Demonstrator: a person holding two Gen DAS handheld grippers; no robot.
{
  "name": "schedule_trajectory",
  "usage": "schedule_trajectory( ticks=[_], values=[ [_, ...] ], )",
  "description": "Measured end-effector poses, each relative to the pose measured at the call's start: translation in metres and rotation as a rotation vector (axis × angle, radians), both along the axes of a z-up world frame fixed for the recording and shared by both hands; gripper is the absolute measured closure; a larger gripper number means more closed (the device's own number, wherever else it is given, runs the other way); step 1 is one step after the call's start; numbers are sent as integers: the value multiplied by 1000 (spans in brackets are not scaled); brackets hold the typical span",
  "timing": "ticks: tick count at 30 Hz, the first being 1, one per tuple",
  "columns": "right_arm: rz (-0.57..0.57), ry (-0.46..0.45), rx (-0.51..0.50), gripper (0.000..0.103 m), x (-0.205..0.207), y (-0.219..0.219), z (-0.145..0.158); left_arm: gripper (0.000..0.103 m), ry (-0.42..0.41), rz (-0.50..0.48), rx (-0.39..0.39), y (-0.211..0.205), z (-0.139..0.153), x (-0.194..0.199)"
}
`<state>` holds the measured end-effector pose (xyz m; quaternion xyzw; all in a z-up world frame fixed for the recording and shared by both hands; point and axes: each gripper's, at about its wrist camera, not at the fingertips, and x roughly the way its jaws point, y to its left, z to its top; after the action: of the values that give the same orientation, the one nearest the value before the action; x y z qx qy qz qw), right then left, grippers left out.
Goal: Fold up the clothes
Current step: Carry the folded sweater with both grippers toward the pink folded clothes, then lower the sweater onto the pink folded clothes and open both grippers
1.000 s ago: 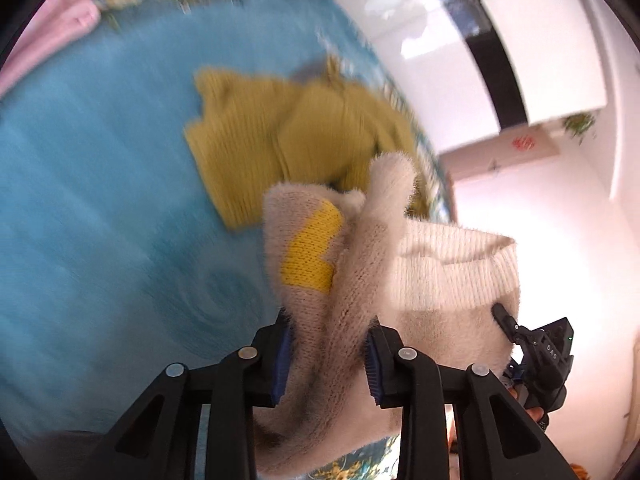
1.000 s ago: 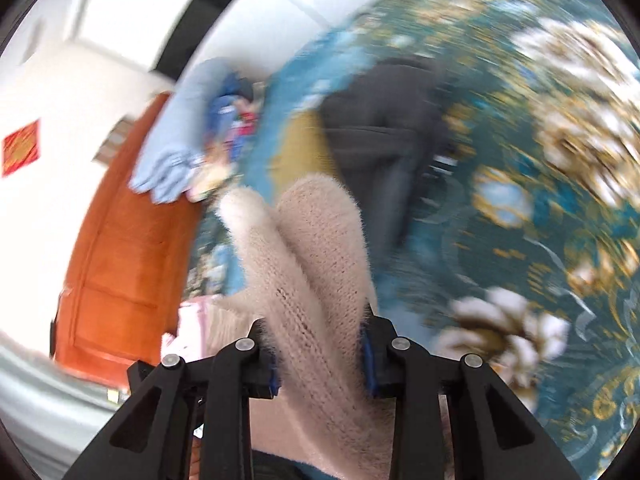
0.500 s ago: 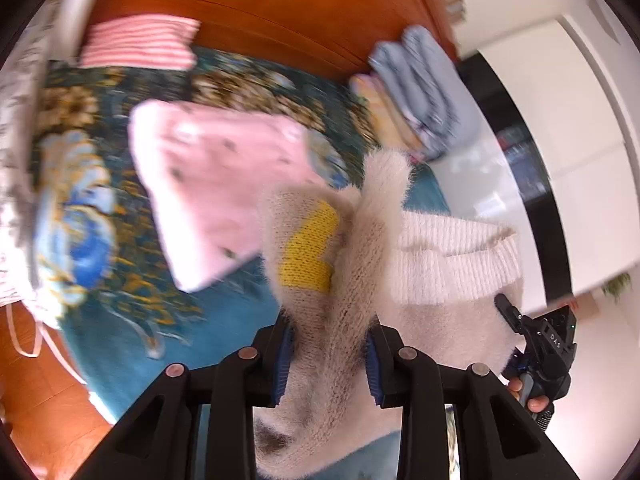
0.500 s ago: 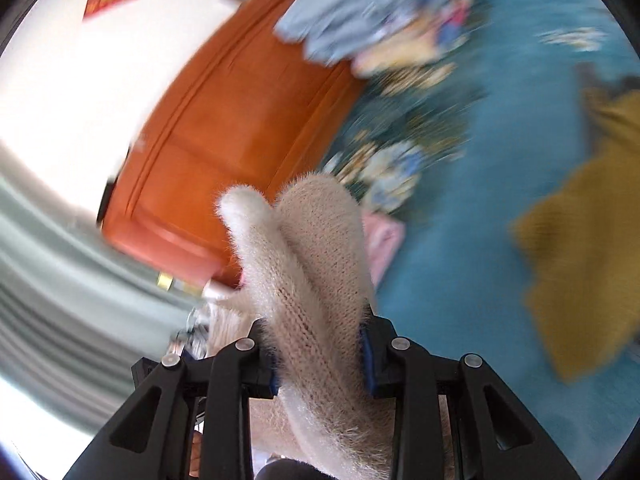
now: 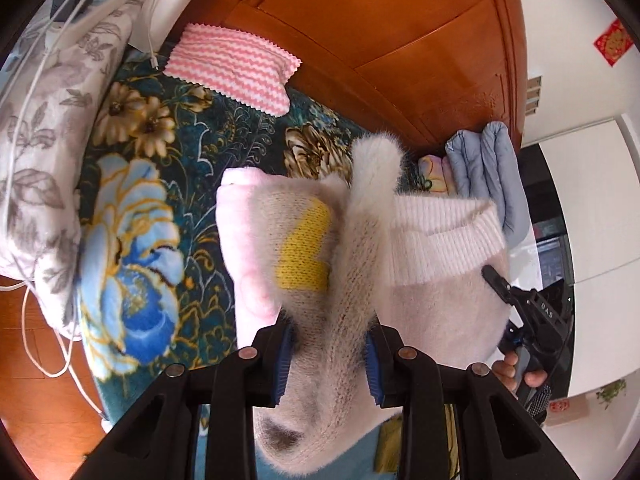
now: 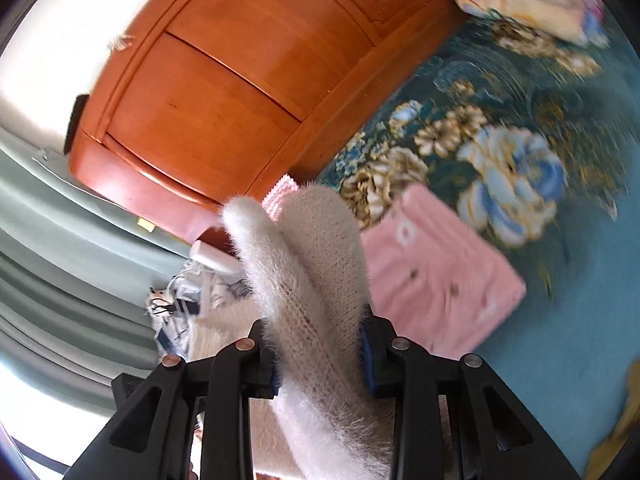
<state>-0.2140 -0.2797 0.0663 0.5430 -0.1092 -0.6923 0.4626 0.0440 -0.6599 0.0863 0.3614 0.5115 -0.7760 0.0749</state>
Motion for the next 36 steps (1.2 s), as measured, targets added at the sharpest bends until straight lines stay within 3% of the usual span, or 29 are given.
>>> schedule_trajectory(
  ticks=[7,14,20,24,28,36],
  values=[
    [33,34,21,72,-40,-35,-26,70,-18,38,-7,-6,-21,-29],
    [-26,-10,65,72,-66,-39,-75,70,-60,55,8,-10,-56,-31],
    [-64,-39,93,72,-75,-37,-103,69,-76,55,17,-11,-67,-31],
    [-61,-44,101,67,-75,-37,-105,58,-84,42,12,-8,-64,-33],
    [-55,-19,127,64,-74,-38,-98,43,-101,10,-47,-3,-51,-35],
    [-90,118,138,60,-73,-28,-62,39,-88,-6,-280,9,8,-46]
  ],
)
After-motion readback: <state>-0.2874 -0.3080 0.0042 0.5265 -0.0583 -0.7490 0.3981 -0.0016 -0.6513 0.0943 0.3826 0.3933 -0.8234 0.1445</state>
